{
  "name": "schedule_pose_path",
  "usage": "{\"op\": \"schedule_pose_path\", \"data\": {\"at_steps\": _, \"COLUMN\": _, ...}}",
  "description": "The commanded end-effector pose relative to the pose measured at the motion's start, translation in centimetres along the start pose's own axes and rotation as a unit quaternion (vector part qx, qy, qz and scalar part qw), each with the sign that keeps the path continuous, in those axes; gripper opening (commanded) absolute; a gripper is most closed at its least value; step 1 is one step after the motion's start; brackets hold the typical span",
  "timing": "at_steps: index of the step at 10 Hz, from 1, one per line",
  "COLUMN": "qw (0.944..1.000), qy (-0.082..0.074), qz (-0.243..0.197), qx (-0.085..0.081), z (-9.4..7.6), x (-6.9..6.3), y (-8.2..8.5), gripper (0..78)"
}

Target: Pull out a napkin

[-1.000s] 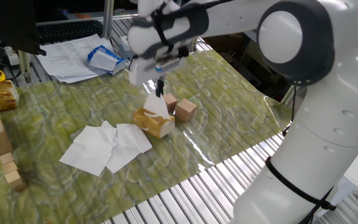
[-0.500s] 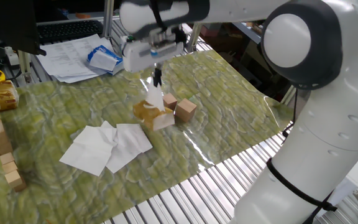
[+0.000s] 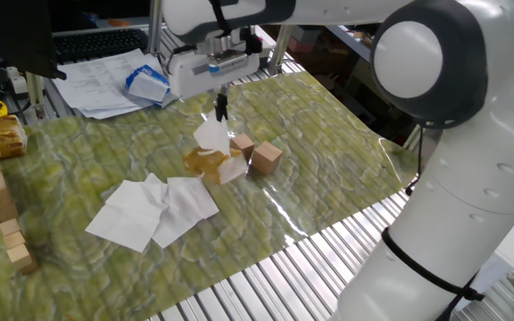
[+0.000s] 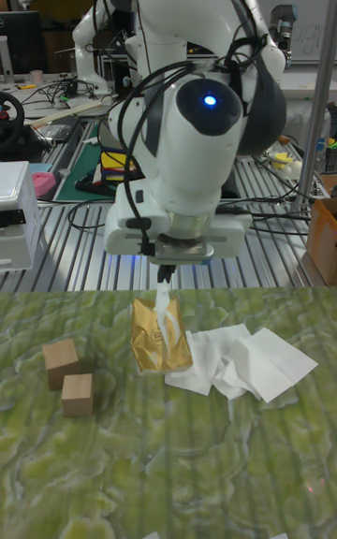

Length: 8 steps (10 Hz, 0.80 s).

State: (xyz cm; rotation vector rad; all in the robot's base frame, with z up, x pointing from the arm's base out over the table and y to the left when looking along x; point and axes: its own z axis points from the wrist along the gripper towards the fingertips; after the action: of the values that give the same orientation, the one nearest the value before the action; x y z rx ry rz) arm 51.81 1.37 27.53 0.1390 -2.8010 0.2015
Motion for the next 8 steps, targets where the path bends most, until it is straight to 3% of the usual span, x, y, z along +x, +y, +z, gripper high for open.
{"op": "schedule_pose_path", "data": {"at_steps": 1, "qw": 0.9999, "qy": 0.01, "qz": 0.0, "qx": -0.003, "z": -0.3, "x": -0.2, "y": 0.1, "gripper": 1.2}}
{"op": "schedule_pose_path", "data": {"at_steps": 3, "qw": 0.9999, "qy": 0.01, "qz": -0.004, "qx": -0.003, "z": 0.1, "x": -0.4, "y": -0.2, "gripper": 1.2}}
{"op": "schedule_pose_path", "data": {"at_steps": 5, "qw": 0.9997, "qy": 0.003, "qz": -0.025, "qx": 0.008, "z": 1.1, "x": -1.0, "y": -2.3, "gripper": 1.2}}
{"op": "schedule_pose_path", "data": {"at_steps": 7, "qw": 0.998, "qy": 0.012, "qz": -0.061, "qx": -0.013, "z": 0.0, "x": -1.8, "y": -5.9, "gripper": 1.2}}
{"op": "schedule_pose_path", "data": {"at_steps": 8, "qw": 0.9977, "qy": 0.014, "qz": -0.063, "qx": -0.019, "z": -0.3, "x": -1.8, "y": -6.6, "gripper": 1.2}}
